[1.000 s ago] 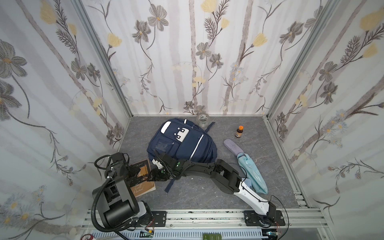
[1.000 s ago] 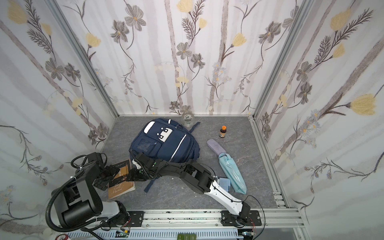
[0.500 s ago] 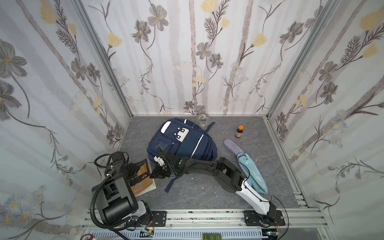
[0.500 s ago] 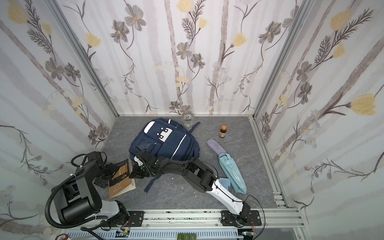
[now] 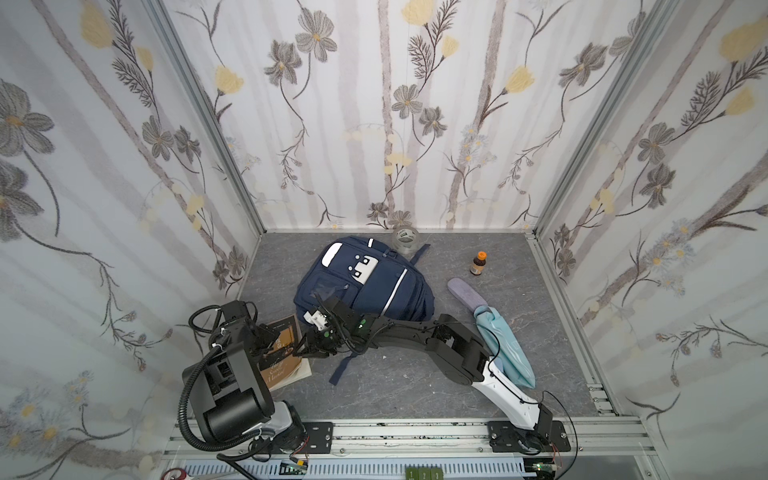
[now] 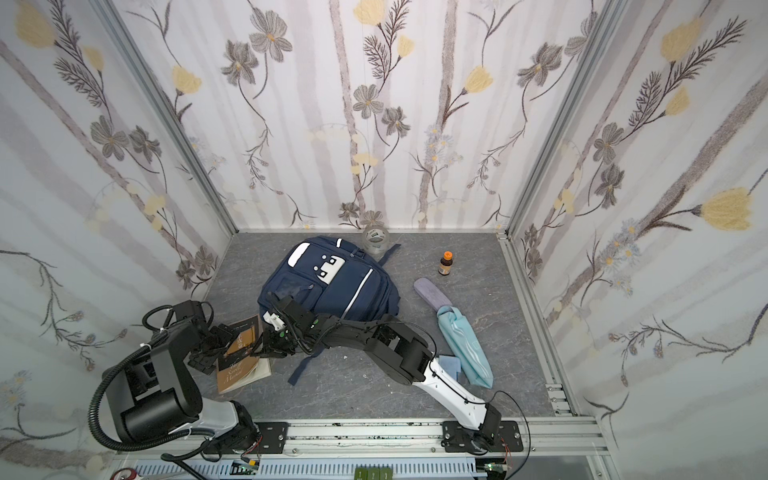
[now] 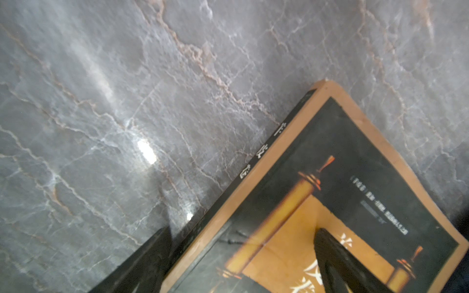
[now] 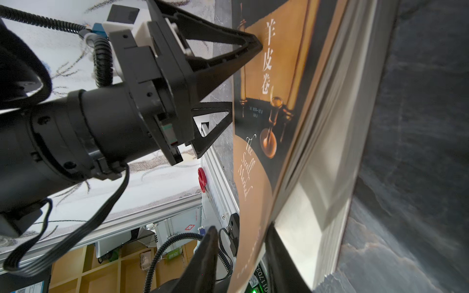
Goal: Pack the student bag
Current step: 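Grasp the brown paperback's edges with both grippers, then lift the brown paperback with both grippers toward the backpack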
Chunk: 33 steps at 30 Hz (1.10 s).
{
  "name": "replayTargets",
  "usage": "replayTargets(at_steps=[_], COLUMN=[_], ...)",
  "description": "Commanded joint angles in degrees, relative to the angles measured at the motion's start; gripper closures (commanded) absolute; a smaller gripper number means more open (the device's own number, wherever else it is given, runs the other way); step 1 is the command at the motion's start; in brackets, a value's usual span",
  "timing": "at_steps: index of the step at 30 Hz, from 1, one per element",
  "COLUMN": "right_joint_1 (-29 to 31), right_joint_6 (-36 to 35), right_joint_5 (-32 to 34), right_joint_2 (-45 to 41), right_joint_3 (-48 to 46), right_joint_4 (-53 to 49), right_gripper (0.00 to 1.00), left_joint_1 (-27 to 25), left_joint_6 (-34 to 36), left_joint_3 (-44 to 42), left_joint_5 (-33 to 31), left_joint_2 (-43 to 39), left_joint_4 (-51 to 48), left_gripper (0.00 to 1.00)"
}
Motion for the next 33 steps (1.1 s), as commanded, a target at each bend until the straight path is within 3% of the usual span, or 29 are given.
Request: replayTargets(at_steps=[1,3,4,5,6,7,16,25,29,33], right_joint_1=[0.13,0.12,0.2,0.13,0.11,0.13,-0.46,-1.37,-2.46,-3.04], right_joint_6=[1.92,2.05,2.13,2.35,2.57,2.73,0.67,-6.24,-7.29,-11.67], right_joint_5=[-0.15,0.5,0.94,1.47,1.92,2.3,6.6,6.39,4.5,4.41], right_joint_2=[0.99,1.03,0.93,0.75,0.44,0.31,-7.06,-17.45,-19.82,-17.62], right_joint_3=[-0.14,-0.37,-0.87,-1.28,-1.96,-2.49,-9.42,-15.1,-19.79,-20.14], right_joint_4=[2.17,2.11,2.11,2.11,2.26,2.43,2.73,0.72,0.91,-3.38], right_gripper=[0.67,0.67,0.68,0.68,0.69,0.71,1.0,1.0,1.0,1.0], left_joint_1=[-0.01,0.03,0.03,0.05,0.03,0.04,-0.14,-0.09,-2.07,-4.41], left_joint_6=[-0.29,-0.29,-0.29,-0.29,1.74,-3.09,-2.6,-1.63,-3.47,-5.98], left_joint_3=[-2.67,-2.7,-2.81,-2.81,-2.93,-2.98,-2.18,-1.1,-2.16,-3.91], left_joint_5=[-1.39,-1.39,-1.39,12.21,14.37,14.42,14.32,11.17,16.33,13.61], left_joint_2=[3.9,3.91,3.89,3.95,3.79,3.79,0.42,-14.88,-16.42,-14.73], left_joint_4=[-5.01,-5.01,4.38,4.01,4.12,4.37,3.6,-5.82,-6.32,-5.78], left_gripper=[0.09,0.12,0.19,0.19,0.19,0.19,0.2,0.19,0.19,0.19])
